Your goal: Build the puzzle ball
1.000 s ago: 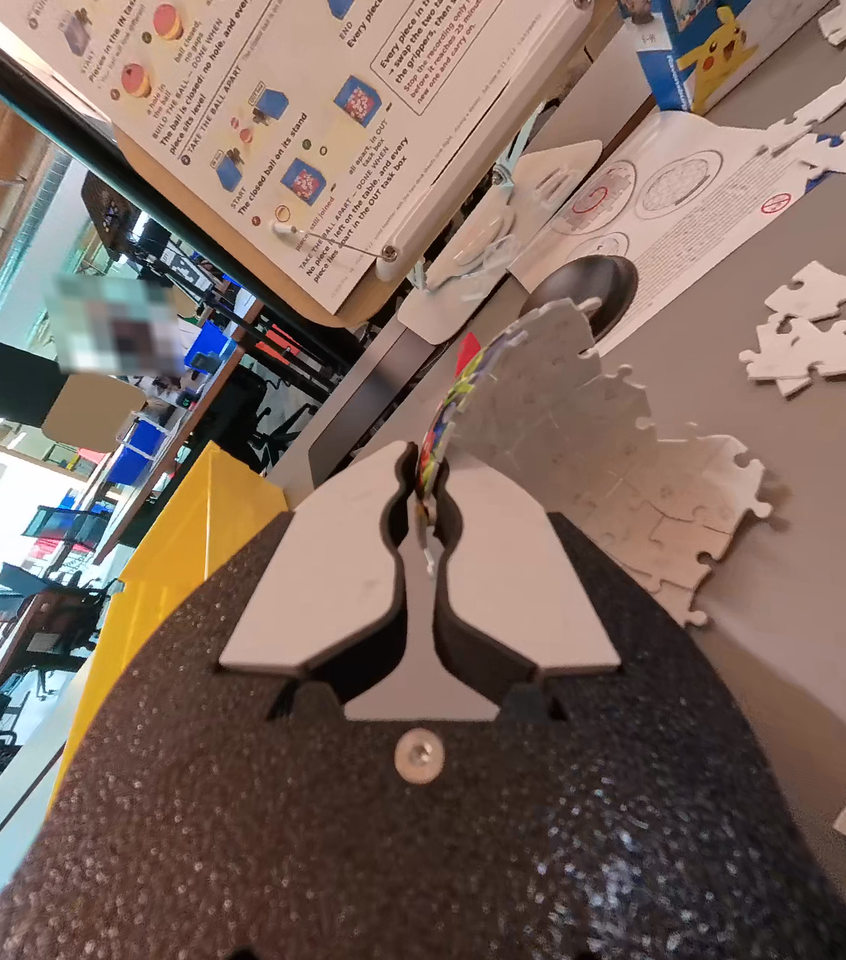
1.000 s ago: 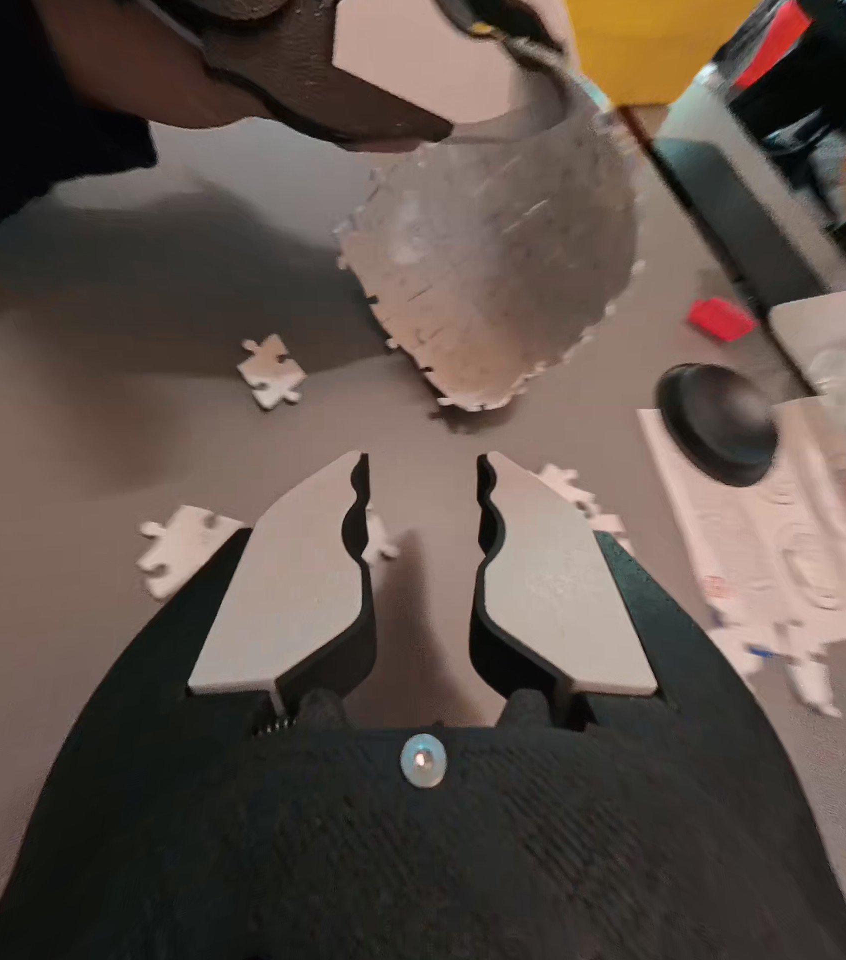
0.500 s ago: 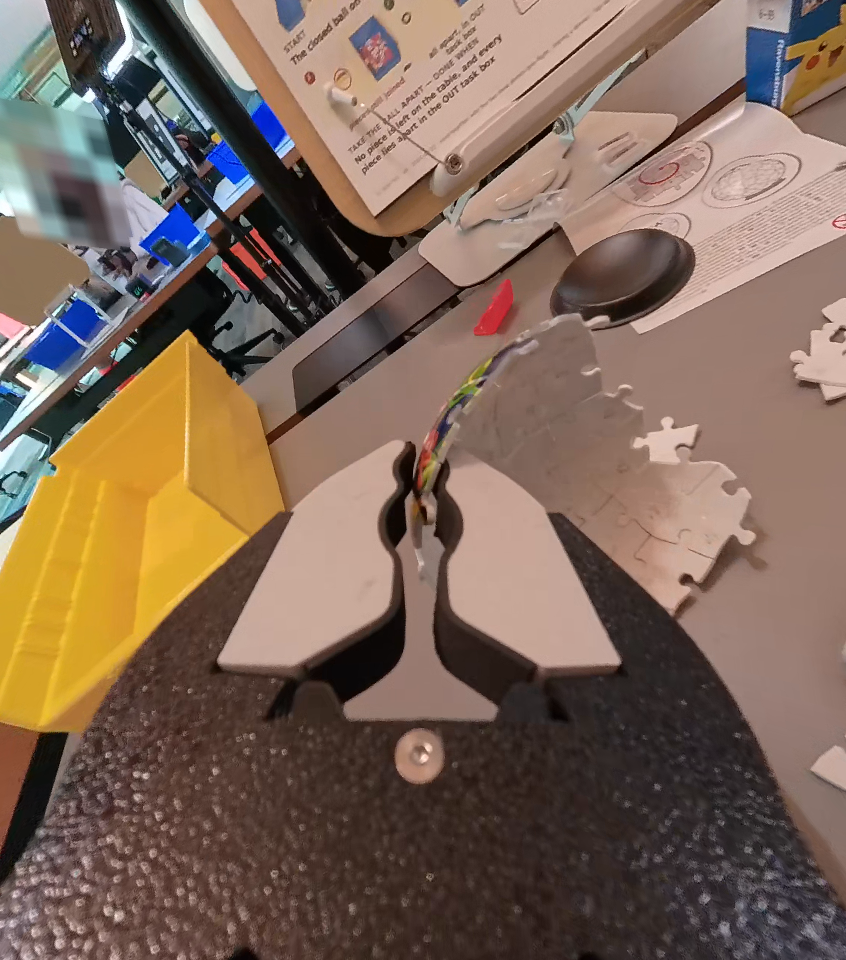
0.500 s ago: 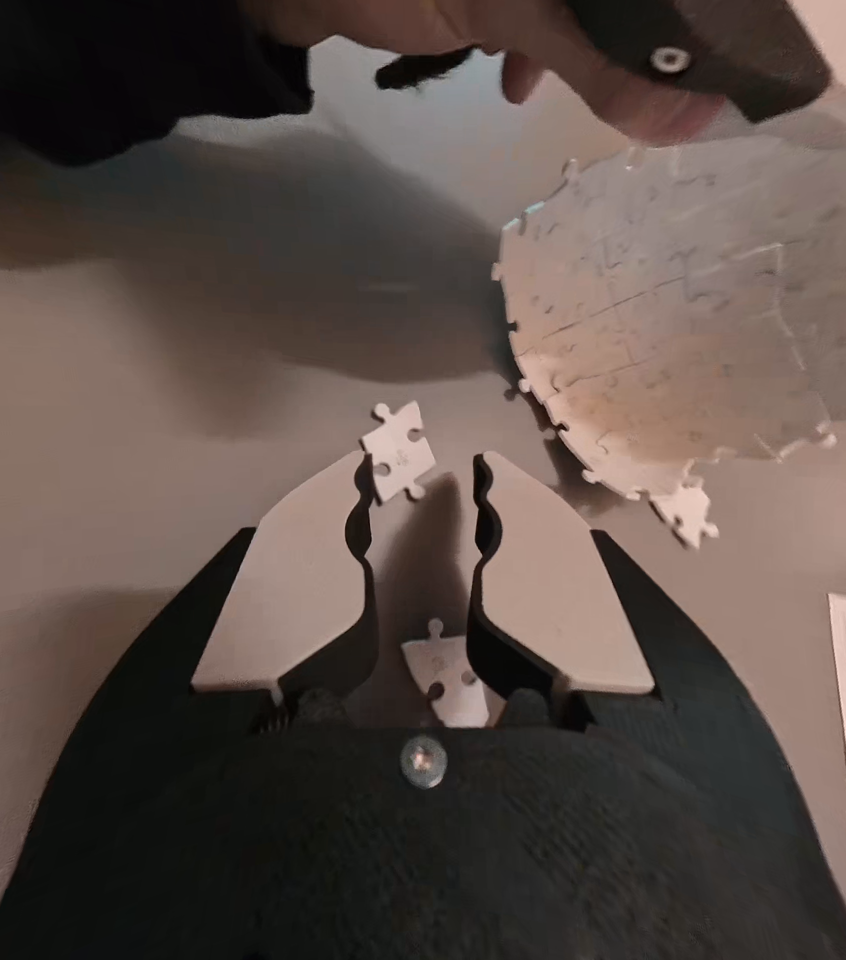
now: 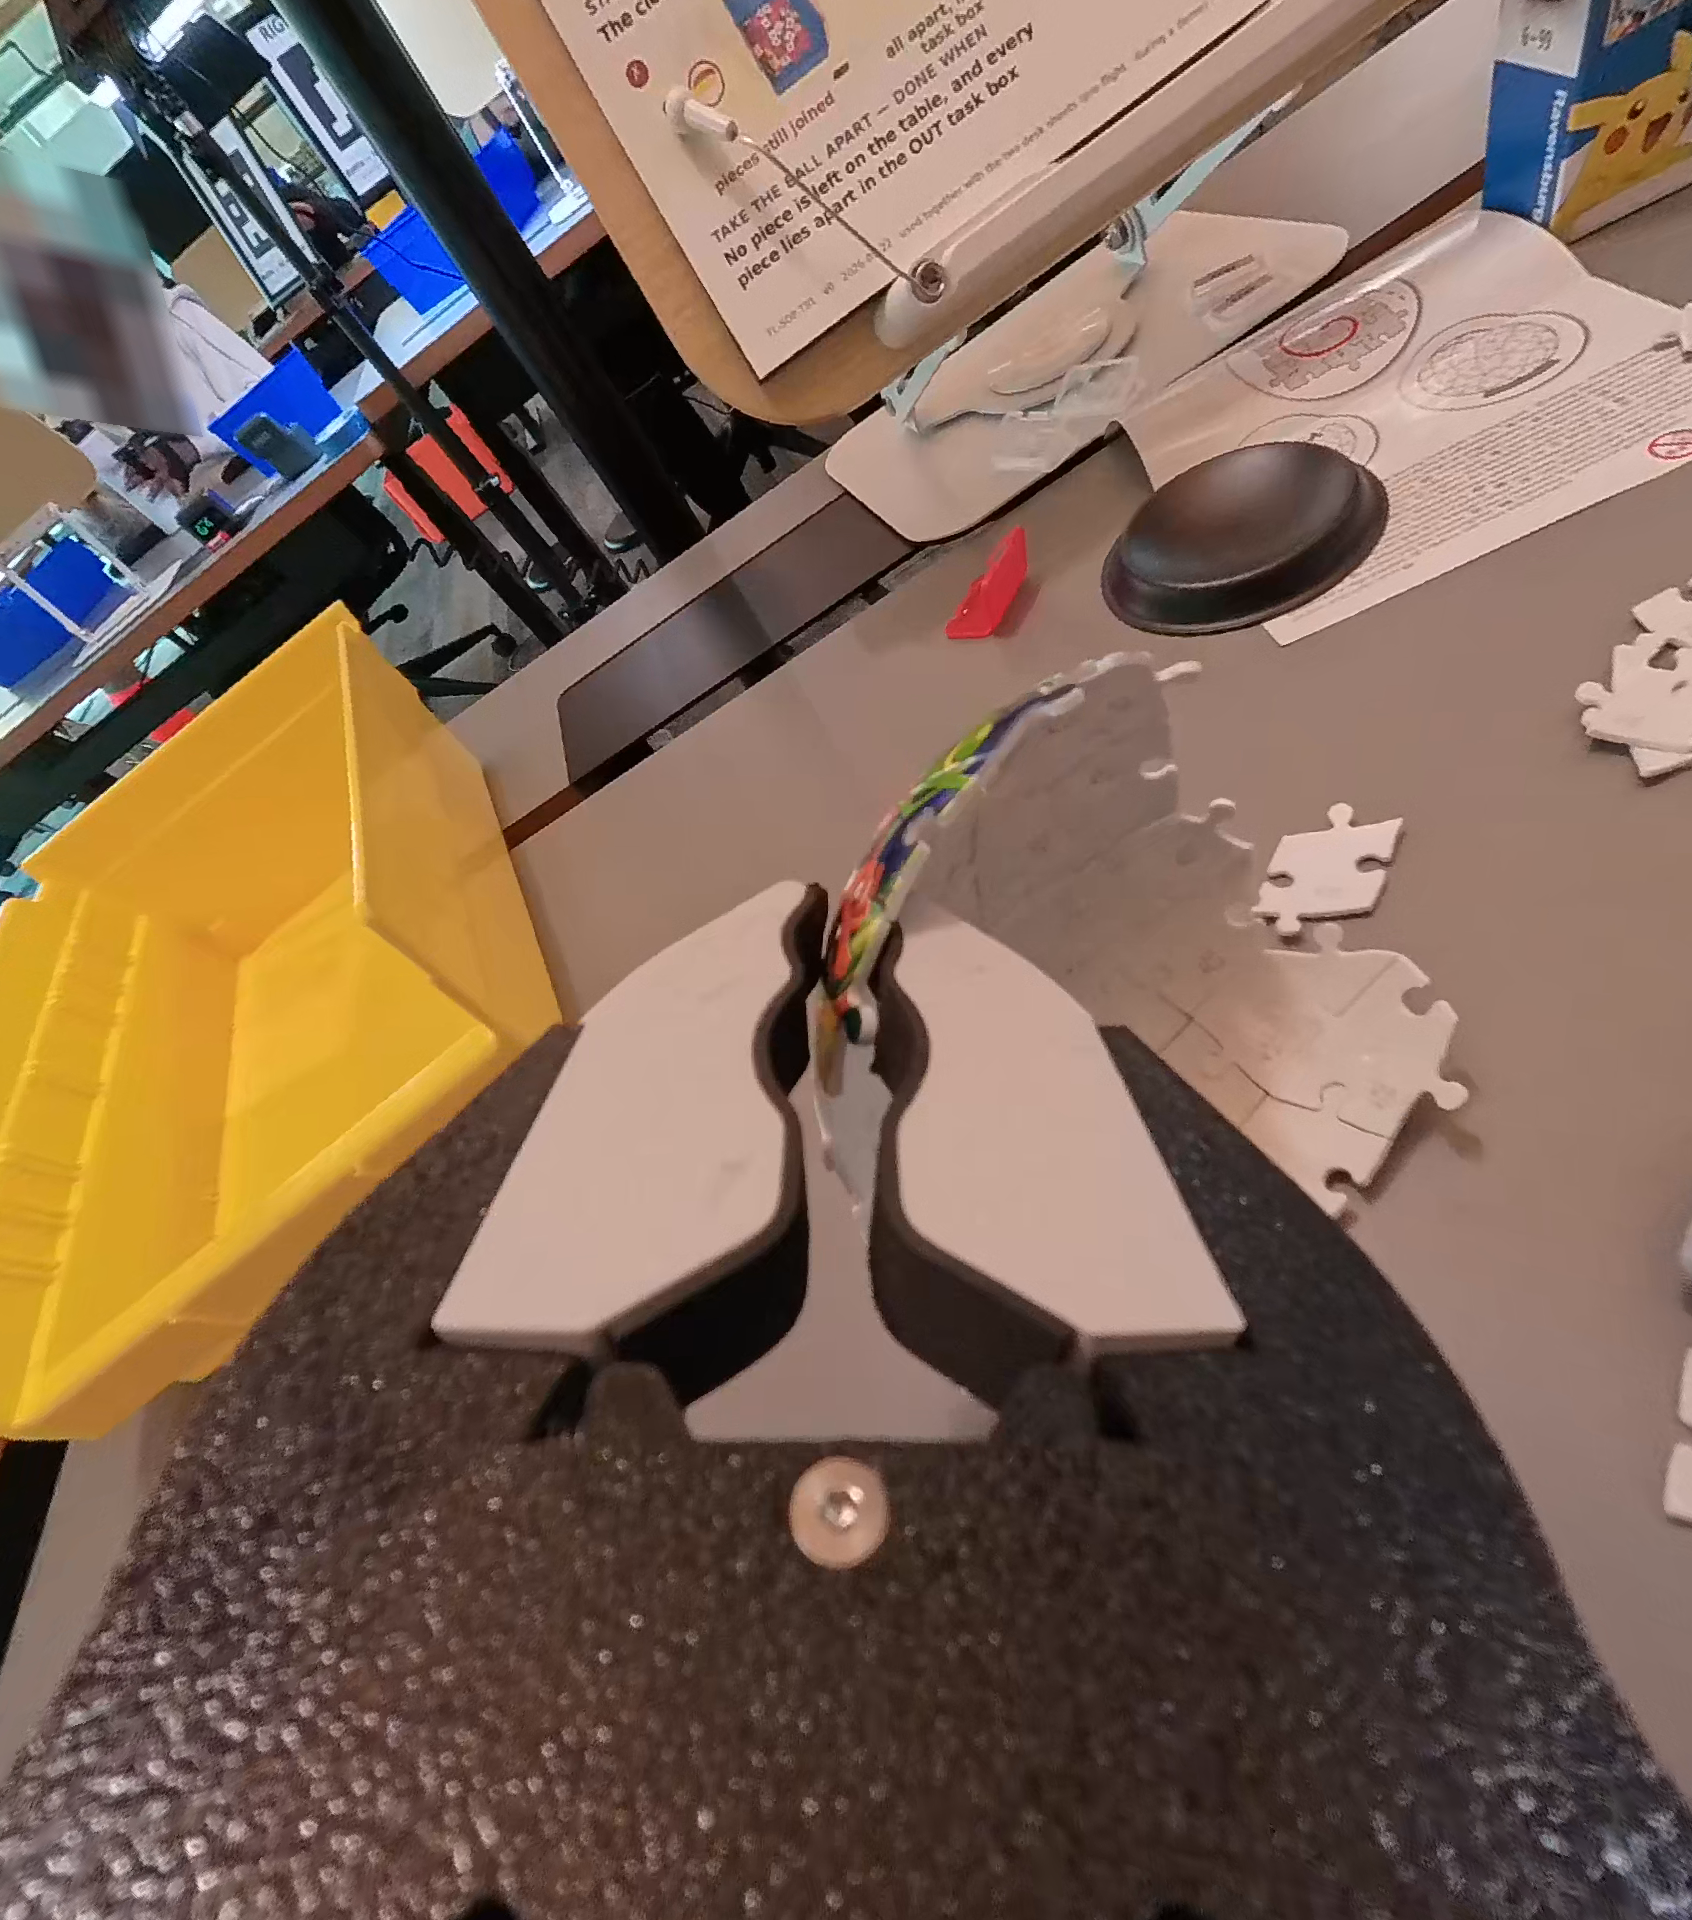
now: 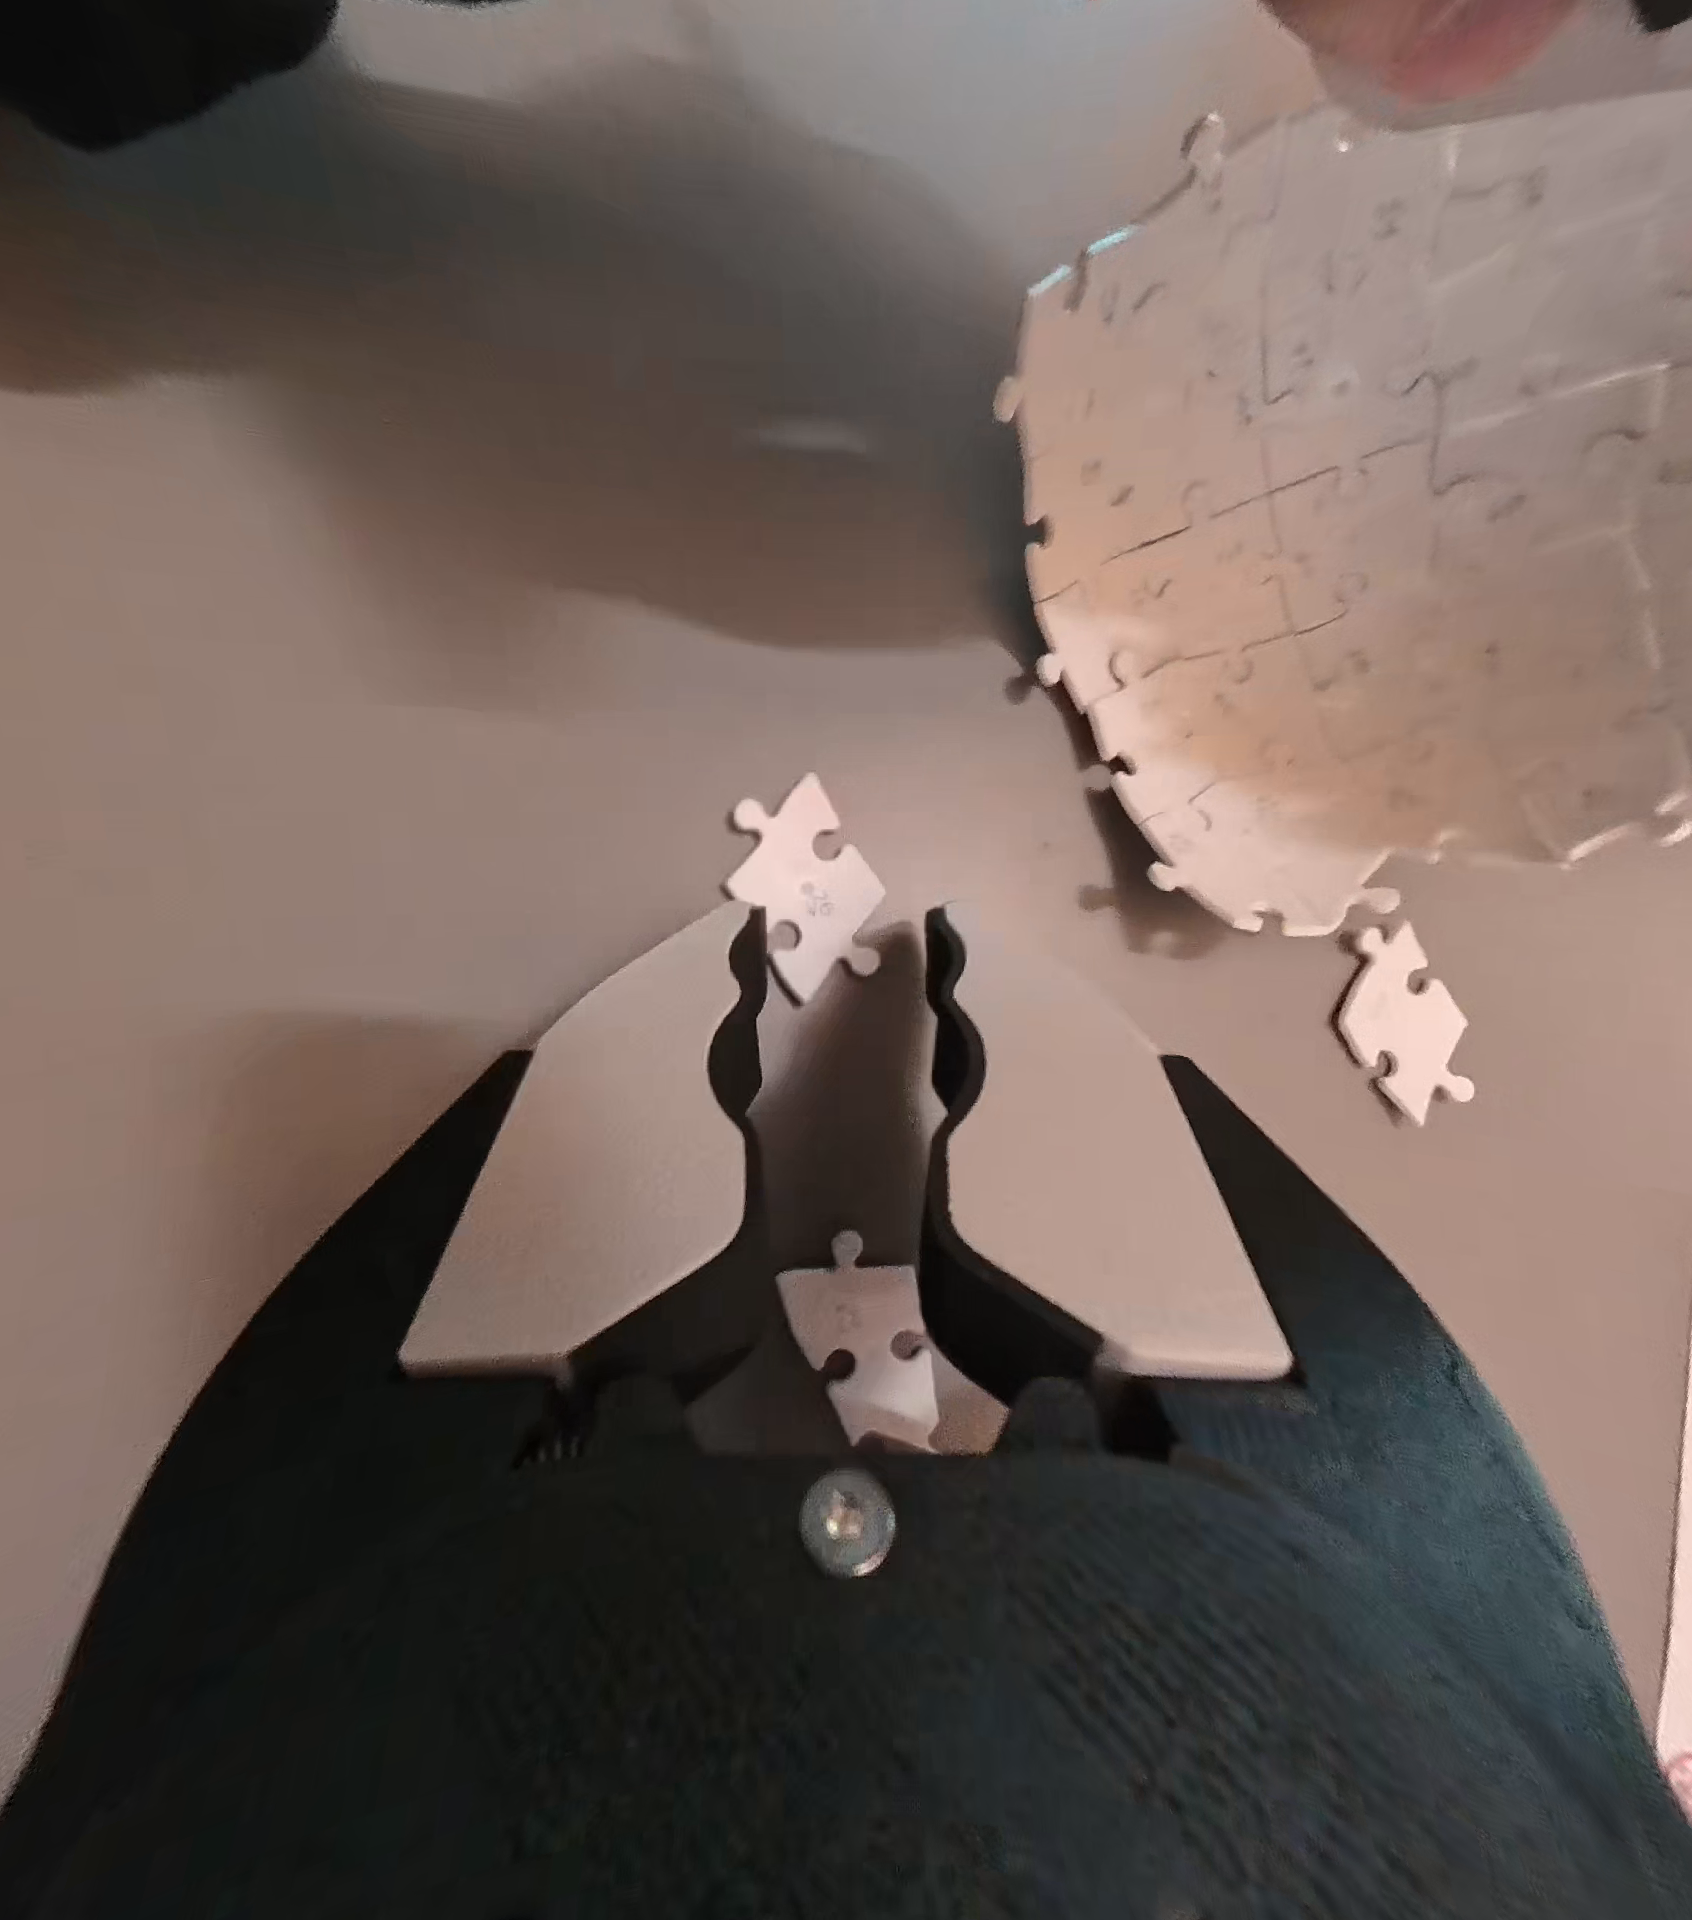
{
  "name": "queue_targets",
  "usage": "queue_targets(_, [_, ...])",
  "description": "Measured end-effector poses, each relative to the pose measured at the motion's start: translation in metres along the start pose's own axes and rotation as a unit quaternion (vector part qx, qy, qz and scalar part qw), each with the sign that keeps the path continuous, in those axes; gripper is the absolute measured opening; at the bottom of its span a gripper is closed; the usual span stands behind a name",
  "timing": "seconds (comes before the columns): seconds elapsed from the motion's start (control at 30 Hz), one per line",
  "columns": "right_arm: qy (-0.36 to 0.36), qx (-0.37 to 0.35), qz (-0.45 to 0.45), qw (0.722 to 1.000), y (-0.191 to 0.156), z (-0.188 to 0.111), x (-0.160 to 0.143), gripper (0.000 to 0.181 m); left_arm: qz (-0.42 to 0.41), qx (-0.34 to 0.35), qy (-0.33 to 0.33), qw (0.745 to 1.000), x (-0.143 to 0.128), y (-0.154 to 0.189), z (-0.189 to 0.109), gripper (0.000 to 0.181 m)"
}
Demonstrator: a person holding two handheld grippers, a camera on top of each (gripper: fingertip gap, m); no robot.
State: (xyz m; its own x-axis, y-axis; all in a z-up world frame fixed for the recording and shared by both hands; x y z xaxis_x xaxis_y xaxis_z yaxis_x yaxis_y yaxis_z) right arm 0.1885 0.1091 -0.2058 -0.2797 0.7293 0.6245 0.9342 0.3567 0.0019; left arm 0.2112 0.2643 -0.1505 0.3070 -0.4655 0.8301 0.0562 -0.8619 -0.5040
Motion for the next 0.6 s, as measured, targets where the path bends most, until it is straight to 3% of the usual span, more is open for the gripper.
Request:
queue_targets(0.23, [-0.001, 0.035, 0.039, 0.999, -0.010, 0.004, -0.002, 0.023, -0.006, -0.009, 0.001, 1.000, -0.001, 0.001, 0.000, 0.006])
queue_targets(0.33, [-0.002, 0.031, 0.046, 0.998, -0.020, 0.004, -0.001, 0.029, -0.002, -0.009, 0.001, 1.000, -0.002, 0.000, -0.001, 0.006])
queue_targets(0.5, [-0.016, -0.021, 0.070, 0.997, -0.018, -0.002, 0.000, 0.035, -0.009, -0.009, -0.003, 1.000, -0.003, -0.001, -0.001, 0.006])
queue_targets(0.6, [0.013, -0.068, 0.084, 0.994, -0.010, -0.004, 0.003, 0.035, -0.015, -0.011, -0.002, 1.000, -0.003, -0.002, -0.001, 0.006])
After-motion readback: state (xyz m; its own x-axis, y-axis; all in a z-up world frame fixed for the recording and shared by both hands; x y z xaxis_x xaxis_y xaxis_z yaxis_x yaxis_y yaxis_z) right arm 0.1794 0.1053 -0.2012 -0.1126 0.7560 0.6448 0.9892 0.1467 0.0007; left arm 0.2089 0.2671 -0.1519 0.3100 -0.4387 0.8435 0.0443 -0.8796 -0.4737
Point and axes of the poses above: each gripper's, where its closed fingertips meet, z out along the fingers, x out of its top, y = z × x across the jaws, the point moved 8 cm from there along -z, back along the fingers, and after that the axes turned 13 degrees about x, right-handed, at the moved point
